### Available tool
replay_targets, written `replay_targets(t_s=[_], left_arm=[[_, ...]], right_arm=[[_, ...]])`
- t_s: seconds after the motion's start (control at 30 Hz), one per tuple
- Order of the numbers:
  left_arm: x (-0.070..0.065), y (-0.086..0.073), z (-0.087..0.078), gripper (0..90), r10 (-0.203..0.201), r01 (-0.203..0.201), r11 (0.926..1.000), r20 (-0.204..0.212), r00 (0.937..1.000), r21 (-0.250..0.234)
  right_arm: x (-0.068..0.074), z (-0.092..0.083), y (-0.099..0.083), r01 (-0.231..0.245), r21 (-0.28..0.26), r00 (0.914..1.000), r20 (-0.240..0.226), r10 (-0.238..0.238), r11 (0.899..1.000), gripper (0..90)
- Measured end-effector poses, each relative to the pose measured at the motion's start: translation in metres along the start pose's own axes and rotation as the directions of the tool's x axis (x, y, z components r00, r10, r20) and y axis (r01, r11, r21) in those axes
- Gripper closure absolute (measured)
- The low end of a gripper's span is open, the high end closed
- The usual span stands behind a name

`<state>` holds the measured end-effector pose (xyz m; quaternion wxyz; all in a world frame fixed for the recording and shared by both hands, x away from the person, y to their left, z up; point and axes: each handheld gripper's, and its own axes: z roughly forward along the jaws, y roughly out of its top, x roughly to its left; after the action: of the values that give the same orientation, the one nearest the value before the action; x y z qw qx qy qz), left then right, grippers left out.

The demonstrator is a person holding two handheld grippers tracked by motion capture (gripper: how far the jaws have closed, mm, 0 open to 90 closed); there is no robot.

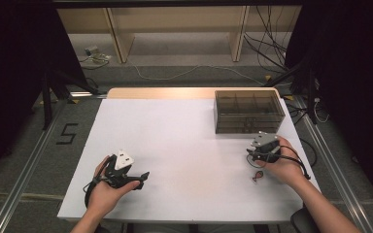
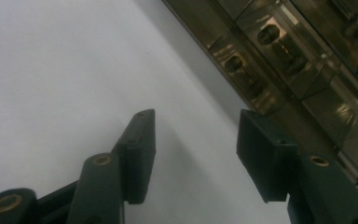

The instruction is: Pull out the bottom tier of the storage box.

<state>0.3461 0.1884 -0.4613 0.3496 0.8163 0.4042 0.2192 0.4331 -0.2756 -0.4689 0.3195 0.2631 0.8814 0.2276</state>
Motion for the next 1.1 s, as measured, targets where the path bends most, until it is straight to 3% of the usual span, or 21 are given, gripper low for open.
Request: replay_targets(t_s=[0.13,0.3,0.37,0.4,0.47,0.53,0.63,0.67,0.7,0.83,0.87,0.97,1.0,1.07,1.1], left_arm=[[0.0,0.0,0.0,18.9,0.0,0.0,1.0,0.001,1.0,0.0],[0.0,0.0,0.0,19.0,0.0,0.0,1.0,-0.003,1.0,0.0],[0.0,0.0,0.001,19.1,-0.001,0.001,1.0,-0.005,1.0,-0.002],[0.0,0.0,0.0,19.2,-0.001,0.001,1.0,-0.006,1.0,-0.003],[0.0,0.0,0.0,19.2,0.0,-0.001,1.0,-0.007,1.0,-0.003],[0.0,0.0,0.001,19.2,0.0,0.0,1.0,-0.006,1.0,-0.002],[0.0,0.0,0.001,19.2,0.001,-0.001,1.0,-0.004,1.0,0.0],[0.0,0.0,0.001,19.2,0.002,-0.002,1.0,-0.003,1.0,-0.001],[0.0,0.0,0.001,19.2,0.004,-0.004,1.0,-0.003,1.0,-0.001],[0.0,0.0,0.001,19.2,0.012,-0.012,0.9999,-0.003,0.9999,0.003],[0.0,0.0,0.001,19.2,0.012,-0.012,0.9999,-0.003,0.9999,0.003],[-0.001,0.0,0.001,19.2,0.013,-0.013,0.9999,-0.001,0.9999,0.002],[0.0,0.0,0.001,19.2,0.013,-0.013,0.9999,-0.001,0.9999,0.002],[0.0,0.0,0.001,19.3,0.014,-0.014,0.9999,-0.002,0.9999,0.001],[0.0,0.0,0.001,19.3,0.014,-0.014,0.9999,-0.002,0.9999,0.001]], right_arm=[[0.0,0.013,0.005,0.051,0.031,0.997,0.057,-0.052,0.998,54.7],[0.001,0.025,0.011,0.149,0.052,0.9789,0.133,-0.155,0.987,60.2],[0.002,0.027,0.012,0.16,0.056,0.9759,0.142,-0.166,0.986,61.2],[0.001,0.031,0.012,0.206,0.074,0.9644,0.154,-0.215,0.976,62.7],[0.0,0.034,0.013,0.216,0.089,0.9588,0.169,-0.228,0.972,63.9],[-0.001,0.037,0.013,0.243,0.094,0.9476,0.19,-0.257,0.965,64.9],[0.0,0.039,0.015,0.264,0.098,0.9412,0.192,-0.278,0.96,65.6],[0.001,0.041,0.016,0.254,0.092,0.9429,0.198,-0.268,0.963,65.8],[0.0,0.041,0.016,0.282,0.102,0.9339,0.199,-0.297,0.954,66.0],[0.001,0.046,0.017,0.303,0.115,0.9224,0.214,-0.322,0.946,67.6],[0.001,0.046,0.018,0.325,0.124,0.9119,0.221,-0.346,0.937,68.6],[0.002,0.048,0.019,0.35,0.133,0.8982,0.234,-0.372,0.927,70.2],[0.003,0.049,0.02,0.37,0.134,0.8878,0.241,-0.392,0.919,70.5],[0.005,0.05,0.021,0.389,0.142,0.8781,0.242,-0.413,0.91,70.9],[0.005,0.05,0.021,0.389,0.142,0.8781,0.242,-0.413,0.91,70.9]])
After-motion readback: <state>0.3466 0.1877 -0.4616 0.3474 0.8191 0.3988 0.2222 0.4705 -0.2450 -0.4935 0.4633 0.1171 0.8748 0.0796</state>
